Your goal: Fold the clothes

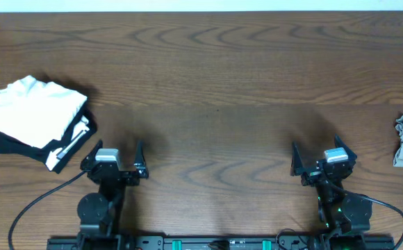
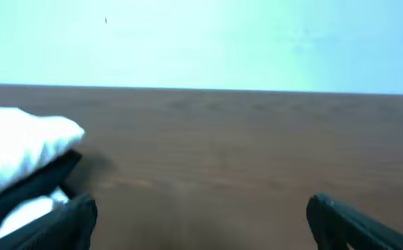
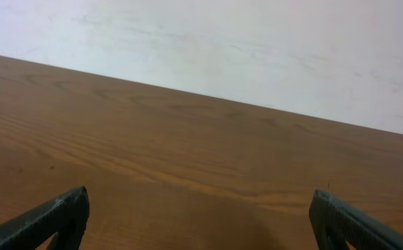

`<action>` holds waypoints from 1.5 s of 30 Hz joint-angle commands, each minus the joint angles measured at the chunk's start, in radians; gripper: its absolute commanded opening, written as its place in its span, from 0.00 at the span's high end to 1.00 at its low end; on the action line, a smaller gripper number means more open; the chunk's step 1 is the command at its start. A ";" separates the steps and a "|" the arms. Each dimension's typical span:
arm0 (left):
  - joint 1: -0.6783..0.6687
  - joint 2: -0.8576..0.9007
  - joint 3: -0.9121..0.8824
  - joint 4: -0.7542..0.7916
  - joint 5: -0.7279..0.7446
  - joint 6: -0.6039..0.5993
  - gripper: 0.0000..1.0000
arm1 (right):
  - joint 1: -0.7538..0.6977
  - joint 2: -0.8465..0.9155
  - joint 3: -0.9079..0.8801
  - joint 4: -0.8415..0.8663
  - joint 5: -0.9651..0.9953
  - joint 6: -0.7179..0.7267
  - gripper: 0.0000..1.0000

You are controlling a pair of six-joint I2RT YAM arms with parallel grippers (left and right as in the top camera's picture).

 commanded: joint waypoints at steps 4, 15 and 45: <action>0.006 -0.008 -0.033 -0.011 -0.012 0.013 0.02 | -0.007 -0.005 -0.003 -0.003 0.003 -0.014 0.01; 0.006 -0.005 -0.033 -0.011 -0.012 0.013 0.02 | -0.007 -0.005 -0.003 -0.003 0.003 -0.014 0.01; 0.006 -0.005 -0.033 -0.011 -0.012 0.013 0.02 | -0.007 -0.005 -0.003 -0.003 0.003 -0.014 0.01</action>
